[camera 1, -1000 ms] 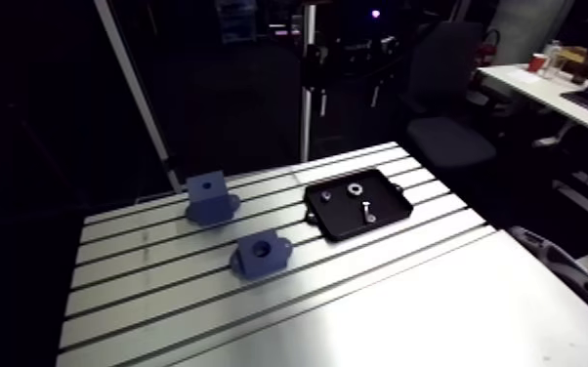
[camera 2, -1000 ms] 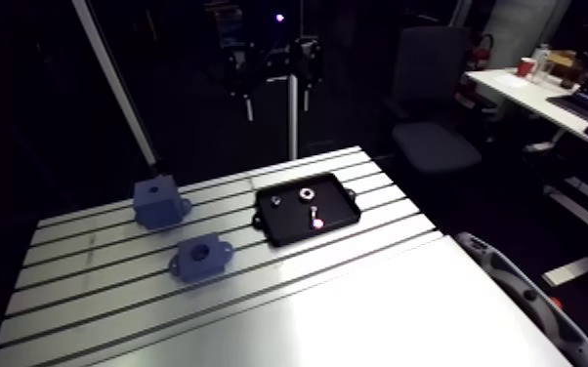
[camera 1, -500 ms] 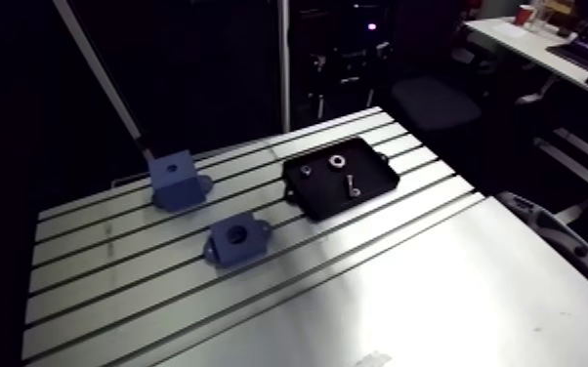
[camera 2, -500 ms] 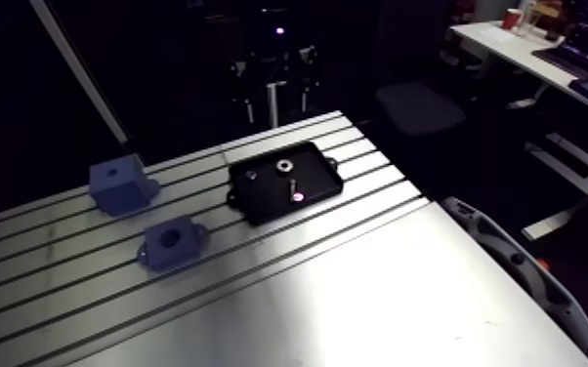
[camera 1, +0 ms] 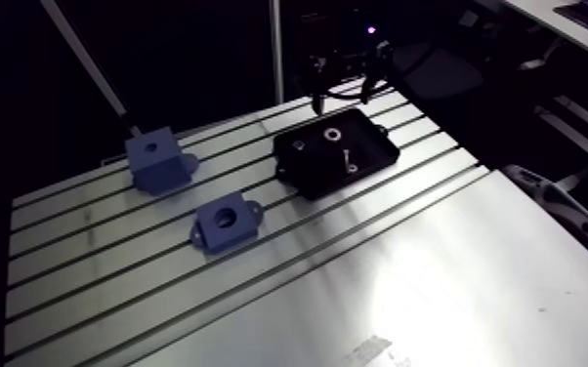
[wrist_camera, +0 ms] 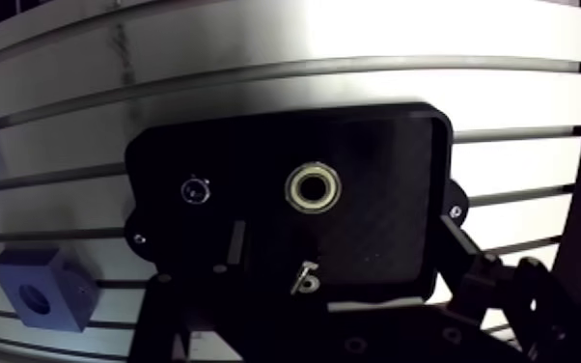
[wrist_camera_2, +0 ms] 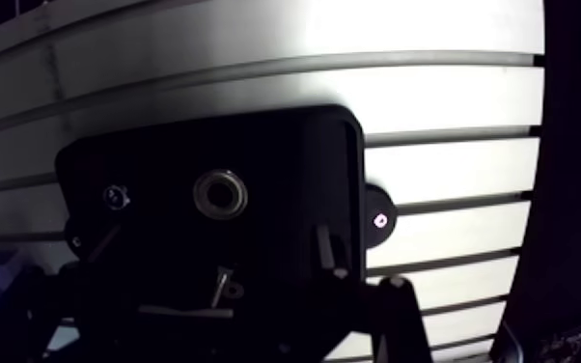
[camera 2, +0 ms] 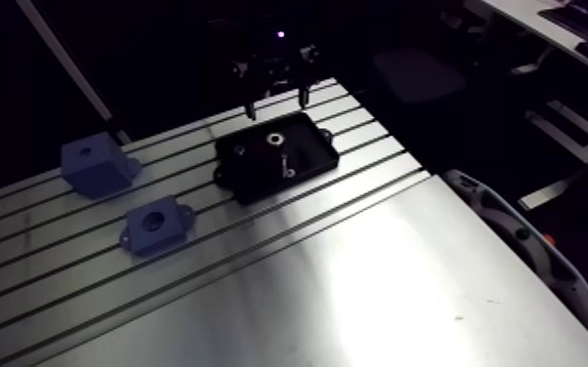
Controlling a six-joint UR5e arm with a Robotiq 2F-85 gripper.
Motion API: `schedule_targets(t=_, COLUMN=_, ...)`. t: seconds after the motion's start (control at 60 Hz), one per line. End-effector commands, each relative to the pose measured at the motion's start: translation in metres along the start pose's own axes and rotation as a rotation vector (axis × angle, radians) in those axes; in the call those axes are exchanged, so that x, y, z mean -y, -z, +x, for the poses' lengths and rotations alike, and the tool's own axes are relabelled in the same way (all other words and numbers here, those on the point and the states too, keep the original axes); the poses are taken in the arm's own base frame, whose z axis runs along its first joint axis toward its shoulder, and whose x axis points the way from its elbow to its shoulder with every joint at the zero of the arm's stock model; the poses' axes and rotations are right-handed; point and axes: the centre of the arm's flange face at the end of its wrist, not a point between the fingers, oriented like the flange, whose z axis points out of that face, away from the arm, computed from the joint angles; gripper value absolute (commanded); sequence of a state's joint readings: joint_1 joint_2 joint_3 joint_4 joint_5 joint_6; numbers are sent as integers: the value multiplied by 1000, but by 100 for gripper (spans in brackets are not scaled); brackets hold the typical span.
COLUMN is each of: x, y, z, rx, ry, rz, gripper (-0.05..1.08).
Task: Pick up the bearing and press it into the housing until flush.
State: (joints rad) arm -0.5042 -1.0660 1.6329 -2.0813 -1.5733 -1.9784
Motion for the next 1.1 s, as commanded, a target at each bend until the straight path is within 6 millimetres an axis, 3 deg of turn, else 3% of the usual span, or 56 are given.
schedule_targets(t=0.017, x=1, y=-8, z=1, rx=9, ry=2, rz=4, gripper=1)
schedule_targets(t=0.333, x=6, y=-21, z=3, rx=27, ry=-1, rz=9, gripper=2)
schedule_targets(t=0.517, x=11, y=-24, z=5, rx=21, ry=8, rz=-23, gripper=7)
schedule_targets(t=0.683, x=14, y=-32, z=8, rx=25, ry=16, rz=-35, gripper=20)
schedule_targets(t=1.1, x=15, y=-40, z=8, rx=34, ry=18, rz=-29, gripper=27)
